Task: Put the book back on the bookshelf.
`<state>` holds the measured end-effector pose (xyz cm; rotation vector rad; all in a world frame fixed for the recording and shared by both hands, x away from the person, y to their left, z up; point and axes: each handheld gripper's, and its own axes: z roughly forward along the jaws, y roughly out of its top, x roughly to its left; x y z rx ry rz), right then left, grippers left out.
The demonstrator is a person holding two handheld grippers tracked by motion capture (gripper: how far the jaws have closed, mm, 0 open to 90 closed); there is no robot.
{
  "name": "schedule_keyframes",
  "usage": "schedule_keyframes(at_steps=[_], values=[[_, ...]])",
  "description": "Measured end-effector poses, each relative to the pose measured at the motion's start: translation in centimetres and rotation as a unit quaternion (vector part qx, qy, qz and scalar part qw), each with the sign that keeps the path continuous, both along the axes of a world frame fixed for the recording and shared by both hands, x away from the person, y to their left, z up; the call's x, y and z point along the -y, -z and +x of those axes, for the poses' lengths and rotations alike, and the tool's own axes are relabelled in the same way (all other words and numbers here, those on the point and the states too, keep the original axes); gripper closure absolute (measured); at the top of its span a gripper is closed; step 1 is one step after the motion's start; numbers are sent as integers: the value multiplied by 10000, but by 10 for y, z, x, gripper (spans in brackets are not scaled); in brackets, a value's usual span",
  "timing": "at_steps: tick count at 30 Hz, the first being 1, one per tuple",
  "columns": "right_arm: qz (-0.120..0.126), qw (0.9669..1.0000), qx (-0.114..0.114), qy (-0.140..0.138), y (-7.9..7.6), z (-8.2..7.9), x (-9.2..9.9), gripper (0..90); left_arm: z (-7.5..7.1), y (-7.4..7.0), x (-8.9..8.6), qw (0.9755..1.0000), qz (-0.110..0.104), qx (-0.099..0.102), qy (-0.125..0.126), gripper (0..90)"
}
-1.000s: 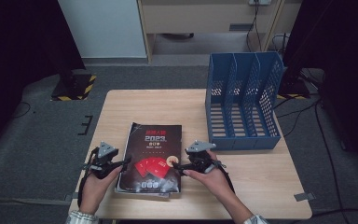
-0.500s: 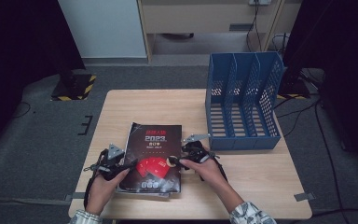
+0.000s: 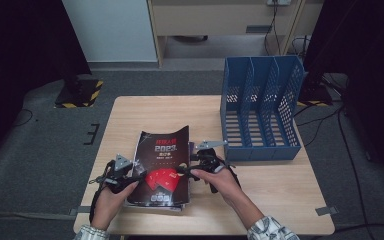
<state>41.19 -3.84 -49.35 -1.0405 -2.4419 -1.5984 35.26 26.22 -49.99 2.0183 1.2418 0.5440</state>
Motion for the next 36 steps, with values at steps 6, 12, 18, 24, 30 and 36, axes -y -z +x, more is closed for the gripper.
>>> schedule_keyframes(at_steps=[6, 12, 18, 24, 30, 36], values=[[-109, 9986, -450, -245, 10, 12, -17, 184, 0, 0, 0, 10000, -14, 6, 10, 344], [-207, 9983, -419, -334, 16, 12, -25, 275, 1, 1, -2, 10000, -84, 2, 29, 339], [-227, 9980, -428, -400, 16, 10, -28, 410, 1, 2, -1, 10000, -86, 18, 1, 337], [-328, 9982, -283, -419, 16, 7, -37, 422, 1, 2, -1, 9999, -130, 11, -26, 333], [-282, 9990, -304, -190, 19, 5, -34, 611, 2, 3, -3, 9998, -173, 14, 33, 326], [-5, 9999, -153, -17, 14, 4, -27, 775, 4, 1, -1, 9996, -224, 26, 181, 262]])
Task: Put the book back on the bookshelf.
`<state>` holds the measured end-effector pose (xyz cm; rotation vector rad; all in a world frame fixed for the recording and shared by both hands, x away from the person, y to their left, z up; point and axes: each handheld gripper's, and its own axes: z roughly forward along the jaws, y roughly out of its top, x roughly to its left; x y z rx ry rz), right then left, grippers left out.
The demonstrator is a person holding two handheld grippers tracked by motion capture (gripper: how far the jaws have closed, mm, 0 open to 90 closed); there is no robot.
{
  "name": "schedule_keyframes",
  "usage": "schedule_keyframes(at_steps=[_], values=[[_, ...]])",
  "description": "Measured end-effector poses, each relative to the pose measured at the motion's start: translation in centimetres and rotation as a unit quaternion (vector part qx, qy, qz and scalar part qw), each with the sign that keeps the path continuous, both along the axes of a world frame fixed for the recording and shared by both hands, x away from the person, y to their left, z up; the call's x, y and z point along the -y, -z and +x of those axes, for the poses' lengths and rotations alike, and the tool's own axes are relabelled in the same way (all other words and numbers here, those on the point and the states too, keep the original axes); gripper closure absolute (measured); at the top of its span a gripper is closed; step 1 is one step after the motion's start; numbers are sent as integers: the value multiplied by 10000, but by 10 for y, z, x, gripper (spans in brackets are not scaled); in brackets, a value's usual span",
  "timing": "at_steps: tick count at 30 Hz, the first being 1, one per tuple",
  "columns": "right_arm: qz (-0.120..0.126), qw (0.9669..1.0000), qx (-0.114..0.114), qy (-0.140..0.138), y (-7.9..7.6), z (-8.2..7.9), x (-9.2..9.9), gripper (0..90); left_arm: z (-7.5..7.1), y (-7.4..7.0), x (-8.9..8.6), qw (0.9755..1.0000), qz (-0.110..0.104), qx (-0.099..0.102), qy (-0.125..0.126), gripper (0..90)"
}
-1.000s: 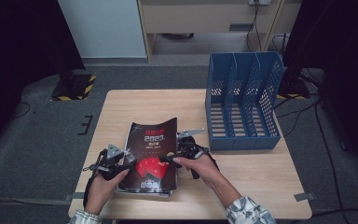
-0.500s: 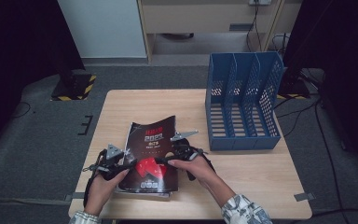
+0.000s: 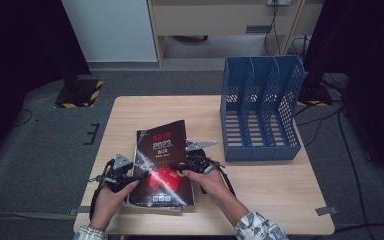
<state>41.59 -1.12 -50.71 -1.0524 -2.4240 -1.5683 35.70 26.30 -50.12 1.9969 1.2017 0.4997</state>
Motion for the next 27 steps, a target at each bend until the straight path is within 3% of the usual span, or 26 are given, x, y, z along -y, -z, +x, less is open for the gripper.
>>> schedule_keyframes(at_steps=[5, 7, 13, 14, 22, 27], values=[[-48, 9995, 314, -27, -8, -5, 2, 795, 0, -6, 0, 9995, -126, 270, -68, 198], [-59, 9990, 439, -35, -10, -6, 4, 800, 3, -9, -6, 9985, -337, 414, -102, 188], [-91, 9971, 753, 6, -15, -9, 8, 806, 21, -5, -10, 9979, -540, 357, 93, 173], [-72, 9965, 838, 3, -16, -9, 9, 810, 30, -1, -8, 9970, -675, 312, 190, 173], [10, 9909, 1346, -37, -28, -15, 11, 834, 30, 2, -3, 9970, -651, 184, 381, 138], [63, 9890, 1480, -4, -33, -16, 15, 840, 32, 5, -2, 9968, -666, 95, 428, 124]])
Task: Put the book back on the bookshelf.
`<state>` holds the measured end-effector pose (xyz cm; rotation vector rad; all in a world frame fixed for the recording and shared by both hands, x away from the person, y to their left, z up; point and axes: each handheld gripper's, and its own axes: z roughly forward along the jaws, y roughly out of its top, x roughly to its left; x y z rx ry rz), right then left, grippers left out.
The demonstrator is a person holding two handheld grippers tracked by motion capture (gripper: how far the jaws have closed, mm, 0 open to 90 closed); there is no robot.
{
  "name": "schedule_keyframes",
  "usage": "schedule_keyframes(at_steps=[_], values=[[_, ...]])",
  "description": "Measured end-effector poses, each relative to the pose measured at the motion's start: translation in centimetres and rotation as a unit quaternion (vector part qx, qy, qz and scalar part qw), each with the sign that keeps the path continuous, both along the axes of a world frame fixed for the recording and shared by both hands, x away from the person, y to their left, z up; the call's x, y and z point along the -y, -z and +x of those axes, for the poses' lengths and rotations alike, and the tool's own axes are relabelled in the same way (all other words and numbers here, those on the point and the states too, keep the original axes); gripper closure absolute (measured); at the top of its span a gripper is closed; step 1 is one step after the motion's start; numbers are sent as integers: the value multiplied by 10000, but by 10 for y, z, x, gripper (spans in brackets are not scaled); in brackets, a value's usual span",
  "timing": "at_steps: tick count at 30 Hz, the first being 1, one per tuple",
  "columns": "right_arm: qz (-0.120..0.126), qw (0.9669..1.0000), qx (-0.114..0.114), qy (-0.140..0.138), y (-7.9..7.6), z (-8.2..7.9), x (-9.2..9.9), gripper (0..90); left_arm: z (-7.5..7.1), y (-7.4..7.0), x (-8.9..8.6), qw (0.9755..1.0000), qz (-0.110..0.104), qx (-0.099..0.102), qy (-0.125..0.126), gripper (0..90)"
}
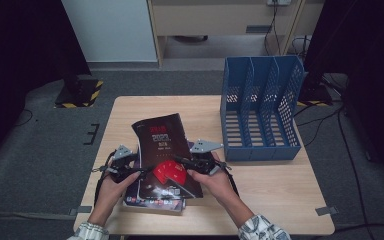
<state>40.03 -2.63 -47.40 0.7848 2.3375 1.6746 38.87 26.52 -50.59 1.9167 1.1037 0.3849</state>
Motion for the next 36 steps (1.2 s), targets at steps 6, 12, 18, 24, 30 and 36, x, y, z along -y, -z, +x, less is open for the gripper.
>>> schedule_keyframes(at_steps=[6, 12, 18, 24, 30, 36], values=[[138, 9997, 185, -76, -8, -1, 1, 849, 2, 2, 0, 9988, -373, -185, 266, 121], [220, 9991, 331, -155, -13, -2, 0, 854, 2, 4, -1, 9967, -568, -310, 487, 112], [379, 9983, 402, -181, -16, -2, 5, 858, 2, 3, -2, 9929, -813, -340, 802, 223], [444, 9981, 366, -221, -15, 1, 8, 860, 2, -1, -7, 9938, -808, -350, 672, 441], [426, 9980, 375, -273, -13, 2, 9, 858, 1, -9, -10, 9936, -878, -443, 553, 588], [475, 9978, 404, -233, -14, 3, 12, 851, -2, -16, -12, 9942, -883, -293, 536, 664]])
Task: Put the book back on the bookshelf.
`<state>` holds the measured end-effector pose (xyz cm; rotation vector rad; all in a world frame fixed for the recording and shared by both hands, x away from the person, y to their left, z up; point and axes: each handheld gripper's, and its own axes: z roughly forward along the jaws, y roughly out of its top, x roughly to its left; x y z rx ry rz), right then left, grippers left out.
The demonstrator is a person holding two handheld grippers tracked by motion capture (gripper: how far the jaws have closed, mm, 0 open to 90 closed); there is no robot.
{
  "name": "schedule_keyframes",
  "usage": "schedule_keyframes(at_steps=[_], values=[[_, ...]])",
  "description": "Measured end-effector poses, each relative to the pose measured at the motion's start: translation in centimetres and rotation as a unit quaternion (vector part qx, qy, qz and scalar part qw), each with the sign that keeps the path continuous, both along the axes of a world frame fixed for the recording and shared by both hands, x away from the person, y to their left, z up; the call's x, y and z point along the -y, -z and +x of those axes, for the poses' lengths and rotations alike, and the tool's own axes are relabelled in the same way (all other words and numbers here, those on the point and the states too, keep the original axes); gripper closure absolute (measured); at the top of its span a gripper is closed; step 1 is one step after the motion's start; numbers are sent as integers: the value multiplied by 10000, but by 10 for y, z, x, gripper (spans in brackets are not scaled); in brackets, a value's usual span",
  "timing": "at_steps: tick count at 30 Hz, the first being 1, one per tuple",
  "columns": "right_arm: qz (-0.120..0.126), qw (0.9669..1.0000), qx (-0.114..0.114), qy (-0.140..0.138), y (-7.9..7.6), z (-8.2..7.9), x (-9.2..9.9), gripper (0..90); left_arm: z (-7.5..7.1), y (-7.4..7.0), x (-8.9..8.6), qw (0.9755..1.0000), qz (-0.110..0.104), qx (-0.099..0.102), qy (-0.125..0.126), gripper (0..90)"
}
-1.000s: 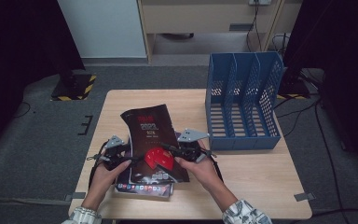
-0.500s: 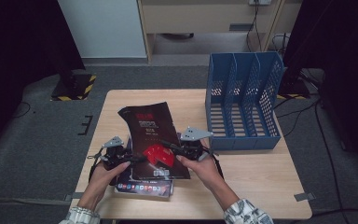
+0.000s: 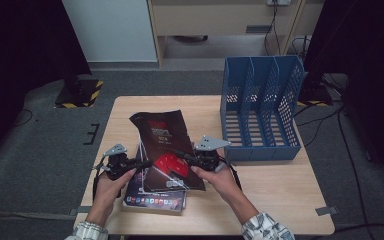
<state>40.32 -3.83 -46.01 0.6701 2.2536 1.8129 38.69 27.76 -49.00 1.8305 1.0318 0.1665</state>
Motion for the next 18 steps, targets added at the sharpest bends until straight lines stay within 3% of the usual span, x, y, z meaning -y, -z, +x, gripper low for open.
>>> schedule_keyframes(at_steps=[5, 11, 18], values=[[-15, 10000, 19, 75, -2, 2, 3, 848, -2, -7, -1, 9998, 24, 176, -41, 707], [-106, 9998, 59, 181, -5, 3, 6, 847, -5, -16, 3, 9987, 195, 452, -124, 725], [-94, 9997, 54, 226, -9, 4, 7, 845, -7, -21, 3, 9979, 207, 594, -175, 763]])
